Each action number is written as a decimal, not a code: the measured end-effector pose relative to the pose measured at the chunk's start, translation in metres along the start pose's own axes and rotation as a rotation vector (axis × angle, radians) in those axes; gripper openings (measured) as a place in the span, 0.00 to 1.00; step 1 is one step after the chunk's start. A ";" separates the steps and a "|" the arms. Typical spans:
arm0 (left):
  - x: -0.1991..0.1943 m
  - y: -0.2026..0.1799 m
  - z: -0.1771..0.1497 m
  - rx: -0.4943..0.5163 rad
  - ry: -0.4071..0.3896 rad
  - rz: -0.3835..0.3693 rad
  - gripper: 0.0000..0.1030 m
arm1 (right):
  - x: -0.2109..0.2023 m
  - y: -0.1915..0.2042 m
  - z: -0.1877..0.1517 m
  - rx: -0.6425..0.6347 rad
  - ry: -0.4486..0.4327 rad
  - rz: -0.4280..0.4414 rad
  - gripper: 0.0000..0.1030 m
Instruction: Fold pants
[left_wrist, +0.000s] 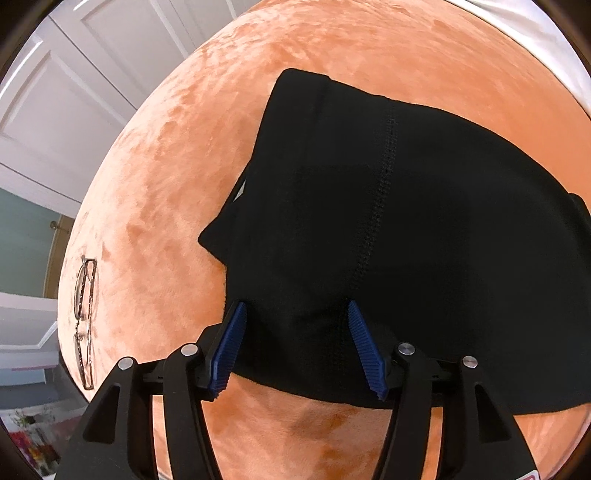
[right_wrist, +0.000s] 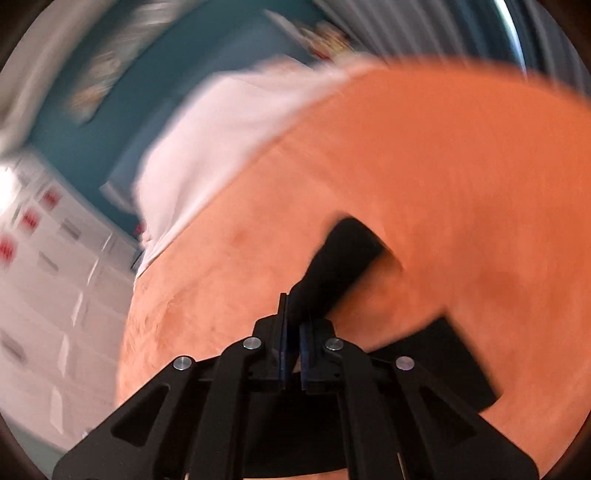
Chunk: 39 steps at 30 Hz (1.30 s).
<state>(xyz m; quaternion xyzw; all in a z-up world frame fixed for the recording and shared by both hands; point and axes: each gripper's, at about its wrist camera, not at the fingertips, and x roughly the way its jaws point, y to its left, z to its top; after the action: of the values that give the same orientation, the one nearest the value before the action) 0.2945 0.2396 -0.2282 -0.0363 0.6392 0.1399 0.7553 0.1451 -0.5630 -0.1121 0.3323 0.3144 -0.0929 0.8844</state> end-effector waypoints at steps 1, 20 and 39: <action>0.001 0.006 0.001 0.004 -0.002 0.000 0.58 | 0.002 -0.018 -0.007 0.036 0.021 -0.020 0.04; 0.016 0.031 0.013 0.057 0.019 -0.007 0.76 | 0.039 -0.122 -0.051 0.321 0.192 -0.271 0.05; 0.014 0.057 -0.004 -0.021 -0.042 -0.093 0.77 | -0.009 0.049 -0.084 -0.190 0.008 -0.354 0.40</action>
<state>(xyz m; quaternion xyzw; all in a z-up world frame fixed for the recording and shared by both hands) 0.2781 0.2961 -0.2354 -0.0708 0.6193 0.1118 0.7739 0.1143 -0.4717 -0.1297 0.1871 0.3789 -0.2155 0.8803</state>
